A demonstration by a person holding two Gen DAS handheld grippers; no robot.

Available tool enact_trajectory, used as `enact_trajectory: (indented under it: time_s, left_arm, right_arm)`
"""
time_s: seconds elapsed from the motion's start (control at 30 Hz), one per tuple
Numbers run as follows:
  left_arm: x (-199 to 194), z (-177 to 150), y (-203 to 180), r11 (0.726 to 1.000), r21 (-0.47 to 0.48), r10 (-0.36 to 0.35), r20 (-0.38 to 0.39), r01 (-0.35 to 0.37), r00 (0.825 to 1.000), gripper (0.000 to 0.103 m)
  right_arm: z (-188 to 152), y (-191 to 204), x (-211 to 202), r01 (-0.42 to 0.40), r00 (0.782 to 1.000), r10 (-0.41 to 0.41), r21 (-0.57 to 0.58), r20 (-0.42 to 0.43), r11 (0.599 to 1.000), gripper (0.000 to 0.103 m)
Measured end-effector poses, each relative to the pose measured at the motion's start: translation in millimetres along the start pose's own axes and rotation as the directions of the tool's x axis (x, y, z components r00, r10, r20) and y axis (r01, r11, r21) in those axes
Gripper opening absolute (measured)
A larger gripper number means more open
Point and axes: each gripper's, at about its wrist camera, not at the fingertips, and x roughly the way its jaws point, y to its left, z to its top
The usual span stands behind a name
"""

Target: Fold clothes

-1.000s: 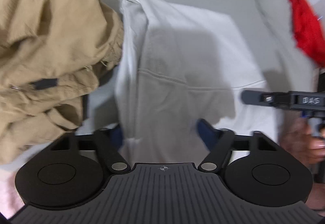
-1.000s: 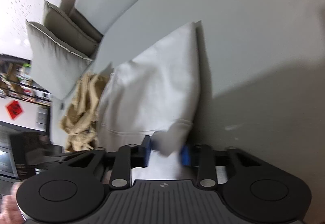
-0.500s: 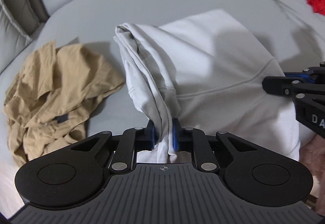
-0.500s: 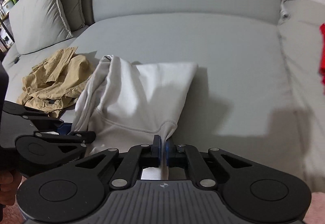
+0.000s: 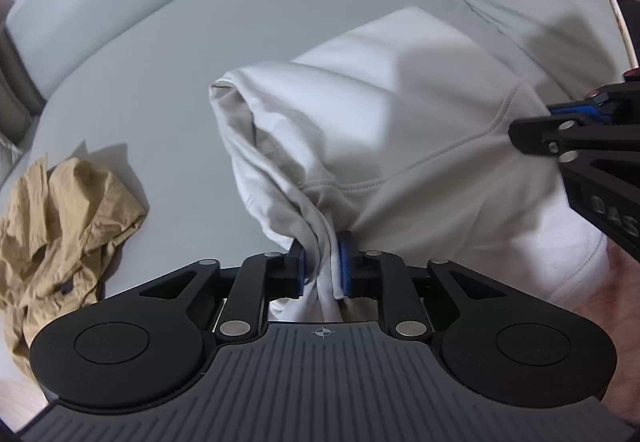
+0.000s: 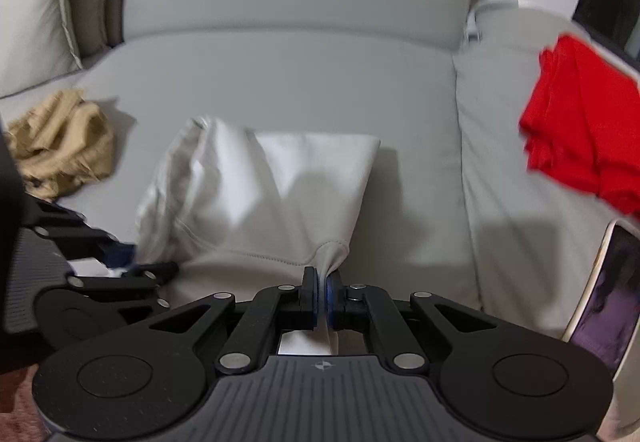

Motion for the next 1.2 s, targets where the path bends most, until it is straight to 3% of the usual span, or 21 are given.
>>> enact_trajectory:
  time_s: [0.07,0.13,0.17,0.23,0.27,0.37,0.47,0.6,0.73,0.9,1.07,1.2]
  left_arm:
    - [-1,-1,3,1.000,-0.001,0.005,0.002,-0.005,1.000,0.037]
    - [-4,-4,13,0.999,-0.037,-0.007,0.003,0.007,1.000,0.044]
    - [-8,-7,19,0.998,-0.062,-0.010,0.005,0.011,1.000,0.047]
    - [-16,-13,34,0.993,-0.112,-0.019,0.016,0.021,1.000,0.048]
    - [-18,-15,36,0.992,-0.126,-0.021,0.021,0.024,1.000,0.049]
    - [-34,-28,69,0.966,-0.250,-0.045,0.072,0.061,0.996,0.054]
    - [-36,-36,103,0.912,-0.385,-0.113,0.103,0.145,0.988,0.058]
    - [-28,-35,109,0.891,-0.404,-0.175,0.112,0.205,0.978,0.065]
    - [-6,-31,105,0.877,-0.403,-0.251,0.077,0.260,0.965,0.066]
    - [17,-26,111,0.812,-0.448,-0.380,0.078,0.373,0.922,0.069]
    - [33,-22,111,0.801,-0.431,-0.438,0.051,0.416,0.897,0.072]
    - [40,-19,112,0.775,-0.428,-0.488,0.063,0.465,0.871,0.073]
  right_arm:
    - [-4,-4,7,-0.013,1.000,0.013,0.017,-0.028,1.000,0.020]
    - [-7,-9,4,-0.029,0.999,0.030,0.039,-0.034,0.999,0.023]
    - [-8,-12,1,-0.036,0.999,0.038,0.052,-0.034,0.998,0.032]
    - [-8,-27,-12,-0.083,0.996,0.085,0.097,-0.021,0.992,0.045]
    - [-8,-33,-18,-0.108,0.994,0.109,0.111,-0.004,0.988,0.047]
    - [-7,-54,-29,-0.172,0.985,0.169,0.176,0.031,0.969,0.056]
    - [-6,-67,-28,-0.220,0.976,0.213,0.266,0.053,0.939,0.064]
    - [-6,-82,-14,-0.268,0.962,0.265,0.411,0.066,0.871,0.064]
    - [-9,-84,-1,-0.309,0.945,0.323,0.452,0.048,0.837,0.065]
    - [-15,-94,15,-0.346,0.923,0.381,0.530,0.047,0.774,0.067]
    - [-19,-106,36,-0.379,0.897,0.439,0.613,0.057,0.694,0.068]
    - [-22,-117,48,-0.424,0.866,0.490,0.664,0.098,0.616,0.070]
